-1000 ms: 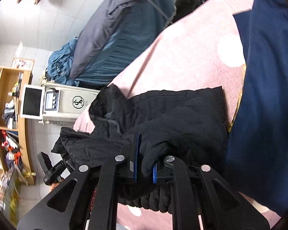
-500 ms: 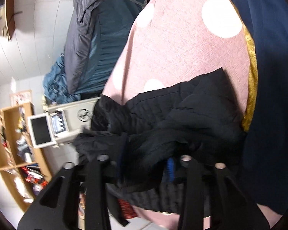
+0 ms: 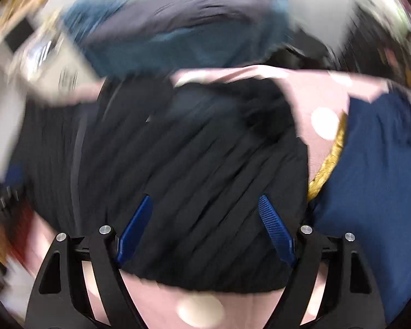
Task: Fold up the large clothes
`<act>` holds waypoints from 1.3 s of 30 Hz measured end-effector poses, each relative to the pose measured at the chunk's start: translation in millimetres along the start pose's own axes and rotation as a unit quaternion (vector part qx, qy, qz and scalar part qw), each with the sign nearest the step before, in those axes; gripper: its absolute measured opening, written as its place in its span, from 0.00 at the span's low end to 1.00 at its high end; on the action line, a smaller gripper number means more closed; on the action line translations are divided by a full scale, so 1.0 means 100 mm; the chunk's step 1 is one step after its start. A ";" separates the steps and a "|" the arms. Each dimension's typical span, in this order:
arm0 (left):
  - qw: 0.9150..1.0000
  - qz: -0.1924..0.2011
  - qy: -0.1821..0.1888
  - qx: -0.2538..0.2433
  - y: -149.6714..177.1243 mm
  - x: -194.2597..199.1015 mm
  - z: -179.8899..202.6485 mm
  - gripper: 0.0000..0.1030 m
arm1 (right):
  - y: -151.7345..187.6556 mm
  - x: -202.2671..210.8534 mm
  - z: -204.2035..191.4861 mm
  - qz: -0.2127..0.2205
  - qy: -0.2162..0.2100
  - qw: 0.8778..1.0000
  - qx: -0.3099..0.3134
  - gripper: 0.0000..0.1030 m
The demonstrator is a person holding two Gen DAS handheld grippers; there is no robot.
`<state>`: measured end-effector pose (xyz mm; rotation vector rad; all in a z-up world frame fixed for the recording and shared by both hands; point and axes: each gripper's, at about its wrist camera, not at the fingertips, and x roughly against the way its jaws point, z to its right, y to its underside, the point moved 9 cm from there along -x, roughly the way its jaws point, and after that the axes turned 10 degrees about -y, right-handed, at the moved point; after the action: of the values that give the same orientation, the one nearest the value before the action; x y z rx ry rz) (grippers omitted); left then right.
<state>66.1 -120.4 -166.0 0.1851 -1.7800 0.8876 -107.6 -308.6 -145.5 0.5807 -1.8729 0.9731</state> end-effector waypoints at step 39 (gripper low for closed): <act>0.988 -0.148 -0.036 -0.006 -0.31 -1.49 0.50 0.96 | -0.39 -1.58 0.43 -0.155 0.051 0.984 -0.068 0.96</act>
<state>104.2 -217.5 -287.3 0.4662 -1.7671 0.6622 -27.5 -366.6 -281.7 0.7011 -1.6803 0.6537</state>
